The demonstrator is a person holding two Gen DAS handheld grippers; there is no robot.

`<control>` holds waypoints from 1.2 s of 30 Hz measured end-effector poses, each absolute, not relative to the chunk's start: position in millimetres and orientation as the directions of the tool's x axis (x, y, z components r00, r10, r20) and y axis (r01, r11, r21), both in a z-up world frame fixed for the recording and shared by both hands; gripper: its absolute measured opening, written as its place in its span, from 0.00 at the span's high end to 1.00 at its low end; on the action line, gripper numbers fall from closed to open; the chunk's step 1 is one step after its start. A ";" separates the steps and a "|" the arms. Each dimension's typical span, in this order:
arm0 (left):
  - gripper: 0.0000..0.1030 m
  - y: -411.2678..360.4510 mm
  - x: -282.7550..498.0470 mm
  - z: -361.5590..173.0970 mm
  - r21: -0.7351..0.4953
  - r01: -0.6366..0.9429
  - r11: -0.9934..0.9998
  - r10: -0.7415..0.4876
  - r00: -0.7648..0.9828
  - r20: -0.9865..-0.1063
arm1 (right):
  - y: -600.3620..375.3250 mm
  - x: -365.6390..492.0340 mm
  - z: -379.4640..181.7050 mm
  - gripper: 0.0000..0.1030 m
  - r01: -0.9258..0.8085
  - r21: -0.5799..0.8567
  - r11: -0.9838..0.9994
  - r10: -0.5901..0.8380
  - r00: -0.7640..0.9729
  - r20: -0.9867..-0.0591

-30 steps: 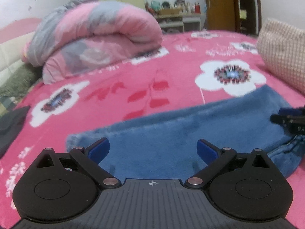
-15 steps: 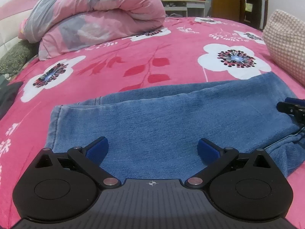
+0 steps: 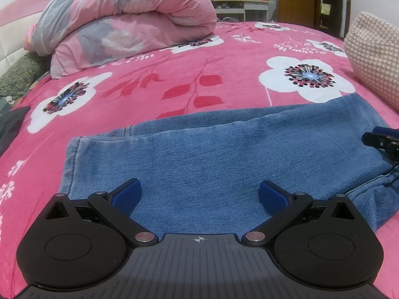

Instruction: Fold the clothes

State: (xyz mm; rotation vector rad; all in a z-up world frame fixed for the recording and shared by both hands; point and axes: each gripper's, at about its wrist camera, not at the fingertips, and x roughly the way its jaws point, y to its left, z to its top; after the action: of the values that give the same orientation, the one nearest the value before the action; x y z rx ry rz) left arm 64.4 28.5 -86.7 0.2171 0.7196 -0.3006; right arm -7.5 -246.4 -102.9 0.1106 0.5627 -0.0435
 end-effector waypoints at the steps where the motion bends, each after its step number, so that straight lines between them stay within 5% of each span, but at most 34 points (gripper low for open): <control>1: 0.01 28.4 64.4 -86.7 0.092 0.343 0.935 -0.195 0.712 -0.675 | -246.5 -7.5 -102.9 0.61 0.071 0.093 0.993 -0.011 0.845 -0.534; 36: 0.00 23.9 65.1 -84.3 0.104 0.326 0.940 -0.166 0.700 -0.695 | -247.9 -7.9 -102.4 0.61 0.070 0.099 0.993 -0.006 0.847 -0.532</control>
State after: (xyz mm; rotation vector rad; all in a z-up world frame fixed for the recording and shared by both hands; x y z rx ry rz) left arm 65.1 23.9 -84.3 0.2262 0.7484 -0.2763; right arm -7.9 -247.9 -102.4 0.1166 0.5603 -0.0400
